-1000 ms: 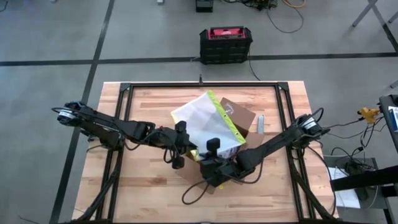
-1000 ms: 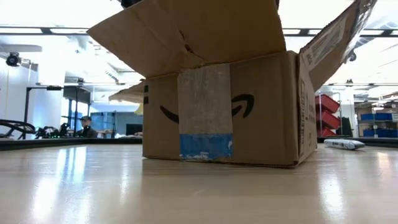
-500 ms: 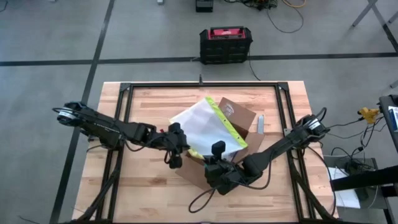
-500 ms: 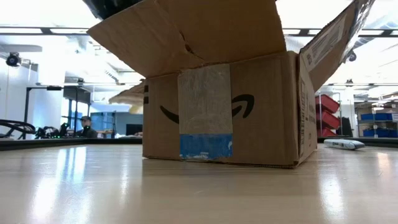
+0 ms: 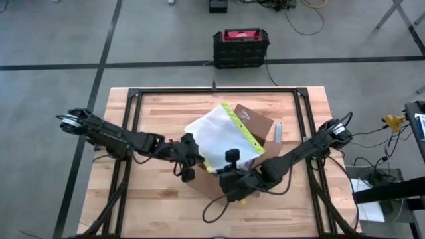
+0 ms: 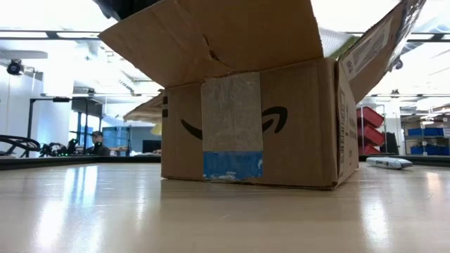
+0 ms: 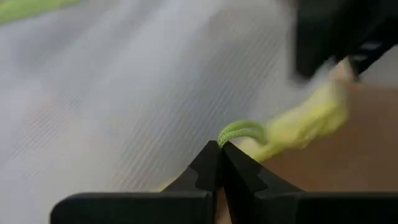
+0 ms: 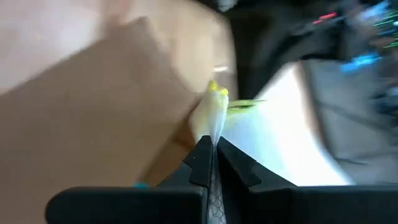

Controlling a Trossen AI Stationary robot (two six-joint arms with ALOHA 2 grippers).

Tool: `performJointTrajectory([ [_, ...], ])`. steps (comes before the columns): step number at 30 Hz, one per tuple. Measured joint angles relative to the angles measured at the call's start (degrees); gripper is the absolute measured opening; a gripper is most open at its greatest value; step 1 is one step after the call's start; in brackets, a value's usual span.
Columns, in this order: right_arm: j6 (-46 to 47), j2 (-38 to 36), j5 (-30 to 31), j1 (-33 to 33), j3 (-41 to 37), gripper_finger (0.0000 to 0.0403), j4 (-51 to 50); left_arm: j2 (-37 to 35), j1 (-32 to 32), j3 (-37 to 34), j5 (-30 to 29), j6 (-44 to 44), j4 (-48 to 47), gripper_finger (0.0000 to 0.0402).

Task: Unpack boxes
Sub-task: Open the transparent zip lock bag

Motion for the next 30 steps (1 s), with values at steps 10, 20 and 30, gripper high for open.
performJointTrajectory([
  [10,1.9,0.4,-5.6,-1.4,0.0,0.0039,1.1,0.5,-2.8,-0.1,0.4,0.1,5.8,0.0],
  [20,-0.9,5.8,1.1,-1.5,0.1,0.0119,8.6,0.5,-2.8,-0.1,-0.1,-2.5,6.9,0.0],
  [30,-7.7,7.2,2.4,-0.5,0.1,0.0078,15.8,0.5,-2.8,-0.1,-1.5,-2.9,6.6,0.0],
])
